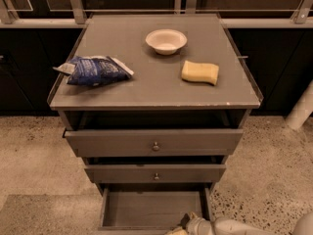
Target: Close bottom drawer
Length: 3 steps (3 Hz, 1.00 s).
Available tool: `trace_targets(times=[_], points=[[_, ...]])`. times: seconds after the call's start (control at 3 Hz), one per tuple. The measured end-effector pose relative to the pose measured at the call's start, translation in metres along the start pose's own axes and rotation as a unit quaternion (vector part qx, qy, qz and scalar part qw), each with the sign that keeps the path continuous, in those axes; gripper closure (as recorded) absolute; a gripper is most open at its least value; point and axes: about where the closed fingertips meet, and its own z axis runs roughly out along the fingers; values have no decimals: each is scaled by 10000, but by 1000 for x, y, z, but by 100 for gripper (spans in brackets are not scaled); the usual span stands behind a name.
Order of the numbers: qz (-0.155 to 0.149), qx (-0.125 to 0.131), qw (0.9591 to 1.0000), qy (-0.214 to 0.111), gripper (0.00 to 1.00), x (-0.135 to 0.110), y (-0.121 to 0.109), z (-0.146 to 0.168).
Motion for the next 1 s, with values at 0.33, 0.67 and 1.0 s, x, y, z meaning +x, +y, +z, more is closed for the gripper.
trace_targets(times=[0.33,0.67,1.0], points=[[-87,223,9997,-34,0,0,-7,6],[-232,347,9990,-181,0,5,0,10],[-232,347,9990,-181,0,5,0,9]])
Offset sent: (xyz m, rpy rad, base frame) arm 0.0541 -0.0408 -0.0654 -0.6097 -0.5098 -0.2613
